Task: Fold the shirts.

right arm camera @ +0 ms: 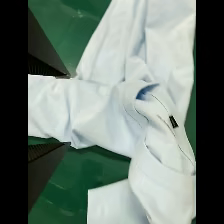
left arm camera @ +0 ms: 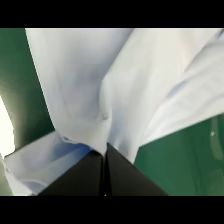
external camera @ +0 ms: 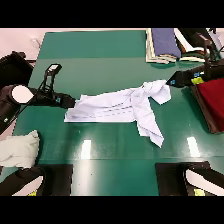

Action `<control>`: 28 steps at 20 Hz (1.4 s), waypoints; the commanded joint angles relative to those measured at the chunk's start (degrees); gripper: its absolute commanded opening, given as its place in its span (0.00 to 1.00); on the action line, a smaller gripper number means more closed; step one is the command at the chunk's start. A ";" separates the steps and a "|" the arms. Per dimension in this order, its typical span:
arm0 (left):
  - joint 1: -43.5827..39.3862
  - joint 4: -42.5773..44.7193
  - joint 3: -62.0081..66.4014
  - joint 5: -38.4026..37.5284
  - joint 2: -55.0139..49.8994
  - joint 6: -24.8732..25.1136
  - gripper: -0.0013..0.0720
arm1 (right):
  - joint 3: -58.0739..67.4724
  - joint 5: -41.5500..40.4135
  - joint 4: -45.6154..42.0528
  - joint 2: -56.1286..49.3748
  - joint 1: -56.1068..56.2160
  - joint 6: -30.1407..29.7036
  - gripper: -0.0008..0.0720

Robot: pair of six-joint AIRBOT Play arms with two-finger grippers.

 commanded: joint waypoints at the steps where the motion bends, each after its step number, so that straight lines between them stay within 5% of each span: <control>1: -0.02 0.04 0.07 5.14 -0.04 -0.94 0.05 | 0.09 3.06 -10.71 -0.50 10.60 -0.28 0.63; 3: -0.02 0.04 0.07 5.09 -0.04 -0.92 0.05 | 0.07 3.23 -19.65 -2.93 18.16 2.38 0.63; 8: -0.02 0.04 0.07 4.66 -0.04 -2.23 0.05 | 0.09 2.19 -21.05 -12.68 29.44 9.20 0.63; 14: -0.02 0.04 0.07 4.33 -0.04 -2.23 0.05 | 0.09 1.53 -20.37 -22.77 30.99 18.47 0.63; 25: -0.02 -0.22 0.07 4.35 -0.04 -2.23 0.05 | 0.09 1.84 -26.45 -25.49 31.65 27.21 0.63; 26: -0.04 -0.22 0.07 4.35 -0.04 -2.23 0.05 | 0.11 2.05 -26.40 -26.29 31.67 27.26 0.62; 28: -0.02 -0.22 0.07 4.35 -0.04 -2.23 0.05 | 0.13 1.66 -26.43 -27.02 31.76 27.21 0.42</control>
